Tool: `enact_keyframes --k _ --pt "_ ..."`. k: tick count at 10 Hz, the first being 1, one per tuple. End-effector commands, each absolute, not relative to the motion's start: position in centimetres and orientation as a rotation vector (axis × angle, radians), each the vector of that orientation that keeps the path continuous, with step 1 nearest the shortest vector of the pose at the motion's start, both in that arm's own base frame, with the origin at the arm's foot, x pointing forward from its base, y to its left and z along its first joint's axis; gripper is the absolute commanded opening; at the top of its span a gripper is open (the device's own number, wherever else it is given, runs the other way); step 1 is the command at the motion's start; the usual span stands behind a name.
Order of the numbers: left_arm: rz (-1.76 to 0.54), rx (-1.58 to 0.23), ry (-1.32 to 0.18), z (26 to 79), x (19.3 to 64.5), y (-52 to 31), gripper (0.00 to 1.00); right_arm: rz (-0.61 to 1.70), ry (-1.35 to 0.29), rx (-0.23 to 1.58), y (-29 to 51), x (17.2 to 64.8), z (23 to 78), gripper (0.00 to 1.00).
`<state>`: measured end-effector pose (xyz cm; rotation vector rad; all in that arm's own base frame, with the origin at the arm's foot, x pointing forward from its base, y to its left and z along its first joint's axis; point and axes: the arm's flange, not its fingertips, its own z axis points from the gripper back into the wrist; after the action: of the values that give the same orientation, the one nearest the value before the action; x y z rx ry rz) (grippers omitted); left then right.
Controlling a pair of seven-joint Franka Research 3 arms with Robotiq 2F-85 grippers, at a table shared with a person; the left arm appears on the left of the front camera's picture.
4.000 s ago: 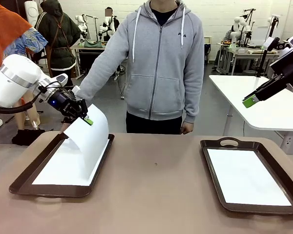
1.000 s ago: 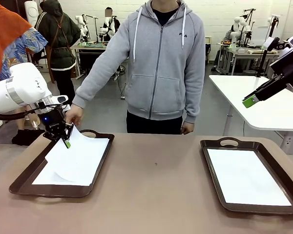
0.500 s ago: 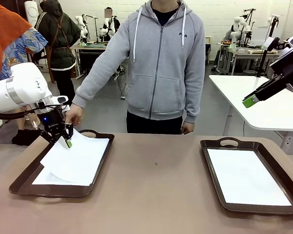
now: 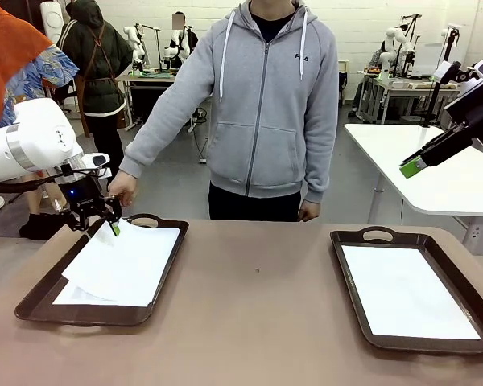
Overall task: Sort the A4 documents.
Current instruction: Place the A4 Paper in the designated Handle tray.
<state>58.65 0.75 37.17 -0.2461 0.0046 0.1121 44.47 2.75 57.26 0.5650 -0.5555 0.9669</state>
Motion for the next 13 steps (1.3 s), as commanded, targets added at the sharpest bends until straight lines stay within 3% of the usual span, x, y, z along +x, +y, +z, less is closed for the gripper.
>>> enact_keyframes --k 1,2,3,6,7,8,13 --pt "0.139 -0.196 -0.007 37.19 57.9 0.74 0.76 0.968 -0.557 0.57 2.86 44.49 57.23 1.0" --pt "0.145 -0.19 -0.01 37.28 57.84 0.85 1.0 0.968 -0.557 0.57 2.86 44.49 57.23 1.0" --pt "0.149 -0.188 -0.015 37.37 57.78 0.88 0.96 0.968 -0.557 0.57 2.86 44.49 57.23 1.0" --pt "0.18 -0.213 -0.033 37.44 57.66 0.96 1.0 0.968 -0.557 0.57 2.86 44.49 57.23 1.0" --pt "0.205 -0.319 0.015 37.45 57.63 0.98 1.0 0.968 -0.557 0.57 2.86 44.49 57.23 1.0" --pt "0.133 -0.22 -0.009 37.36 58.42 1.06 1.0 0.968 -0.557 0.57 2.86 44.49 57.23 1.0" --pt "0.133 -0.22 -0.009 37.36 58.42 1.06 1.0 0.968 -0.557 0.57 2.86 44.49 57.23 1.0"
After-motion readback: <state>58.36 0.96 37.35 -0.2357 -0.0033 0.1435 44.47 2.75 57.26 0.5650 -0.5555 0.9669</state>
